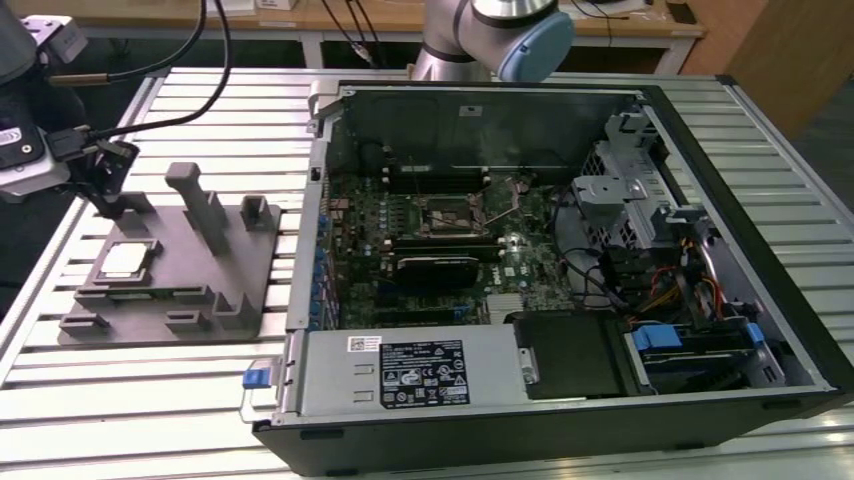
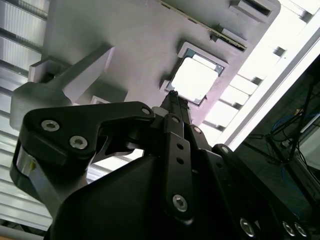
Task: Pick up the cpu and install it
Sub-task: 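Pick up the cpu and move it towards the insertion slot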
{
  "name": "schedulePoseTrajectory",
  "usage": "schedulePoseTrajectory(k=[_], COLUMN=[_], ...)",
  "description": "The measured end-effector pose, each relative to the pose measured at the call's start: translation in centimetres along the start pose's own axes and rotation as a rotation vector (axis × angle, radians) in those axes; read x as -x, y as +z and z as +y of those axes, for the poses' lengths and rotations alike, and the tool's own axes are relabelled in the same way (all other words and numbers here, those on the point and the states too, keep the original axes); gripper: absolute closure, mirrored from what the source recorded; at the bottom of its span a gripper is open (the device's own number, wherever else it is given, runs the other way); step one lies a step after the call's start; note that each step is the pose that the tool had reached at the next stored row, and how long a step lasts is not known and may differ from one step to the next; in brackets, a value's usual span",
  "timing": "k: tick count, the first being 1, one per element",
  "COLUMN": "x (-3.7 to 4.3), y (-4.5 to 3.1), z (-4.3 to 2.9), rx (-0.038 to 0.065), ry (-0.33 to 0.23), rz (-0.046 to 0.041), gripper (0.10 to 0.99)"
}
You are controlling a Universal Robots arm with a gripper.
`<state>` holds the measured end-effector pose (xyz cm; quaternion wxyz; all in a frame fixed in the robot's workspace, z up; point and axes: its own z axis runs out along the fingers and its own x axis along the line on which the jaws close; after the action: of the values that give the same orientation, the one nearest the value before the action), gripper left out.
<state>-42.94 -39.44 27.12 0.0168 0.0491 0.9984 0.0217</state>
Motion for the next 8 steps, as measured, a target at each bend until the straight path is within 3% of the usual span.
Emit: schedulePoseTrajectory(k=[8], x=[-0.35], y=[0.74], z=[-0.07], rx=[0.000], ry=[0.000], rz=[0.0000], gripper=[0.980])
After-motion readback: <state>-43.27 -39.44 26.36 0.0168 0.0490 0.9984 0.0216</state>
